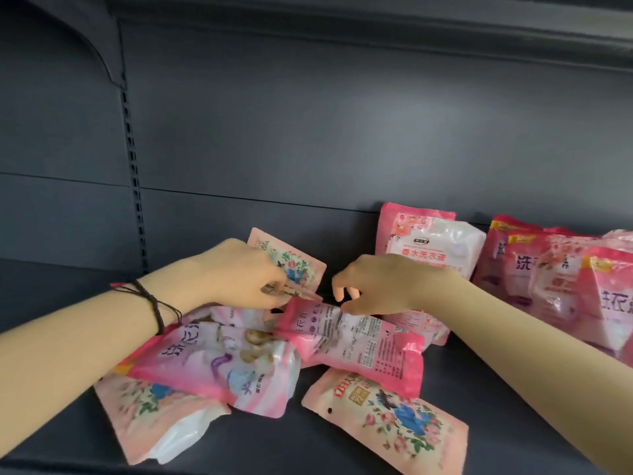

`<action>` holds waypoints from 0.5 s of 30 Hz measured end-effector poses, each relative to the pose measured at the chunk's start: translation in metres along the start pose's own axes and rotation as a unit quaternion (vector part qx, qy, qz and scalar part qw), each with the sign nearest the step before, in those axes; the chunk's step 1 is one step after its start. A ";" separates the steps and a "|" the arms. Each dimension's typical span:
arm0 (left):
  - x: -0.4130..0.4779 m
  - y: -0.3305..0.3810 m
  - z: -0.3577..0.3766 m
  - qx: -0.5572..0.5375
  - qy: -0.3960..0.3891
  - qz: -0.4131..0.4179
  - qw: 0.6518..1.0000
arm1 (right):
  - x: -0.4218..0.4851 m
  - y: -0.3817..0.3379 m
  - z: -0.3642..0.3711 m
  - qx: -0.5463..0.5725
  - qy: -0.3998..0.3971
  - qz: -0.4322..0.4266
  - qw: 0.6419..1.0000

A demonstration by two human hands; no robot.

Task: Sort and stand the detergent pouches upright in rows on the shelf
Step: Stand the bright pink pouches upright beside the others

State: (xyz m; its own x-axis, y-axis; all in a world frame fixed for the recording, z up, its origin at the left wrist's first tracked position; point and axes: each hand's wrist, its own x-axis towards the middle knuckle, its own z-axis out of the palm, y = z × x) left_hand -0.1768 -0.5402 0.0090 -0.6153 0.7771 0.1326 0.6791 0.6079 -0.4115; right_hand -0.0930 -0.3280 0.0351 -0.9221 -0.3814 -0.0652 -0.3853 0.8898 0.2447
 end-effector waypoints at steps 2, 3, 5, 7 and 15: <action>0.002 -0.009 0.002 -0.045 -0.015 0.000 0.999 | 0.016 -0.015 0.002 0.016 0.003 -0.001 1.000; 0.004 -0.014 0.003 -0.074 -0.017 -0.001 0.997 | 0.022 -0.024 0.005 0.036 0.001 -0.003 0.999; 0.005 -0.023 0.007 -0.123 -0.013 0.001 0.992 | 0.032 -0.043 0.011 0.108 0.001 0.003 0.994; 0.006 -0.029 0.012 -0.169 -0.018 0.002 0.985 | 0.042 -0.058 0.019 0.137 0.012 0.022 0.990; 0.005 -0.032 0.046 -0.345 -0.093 0.112 0.927 | 0.055 -0.074 0.034 0.075 0.046 0.092 0.992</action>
State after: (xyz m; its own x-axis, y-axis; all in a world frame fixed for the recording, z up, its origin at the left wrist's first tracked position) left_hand -0.2194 -0.5635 -0.0185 -0.4417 0.8944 -0.0700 0.8536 0.4431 0.2739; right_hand -0.1163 -0.4069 -0.0192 -0.9727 -0.2247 0.0575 -0.2185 0.9709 0.0976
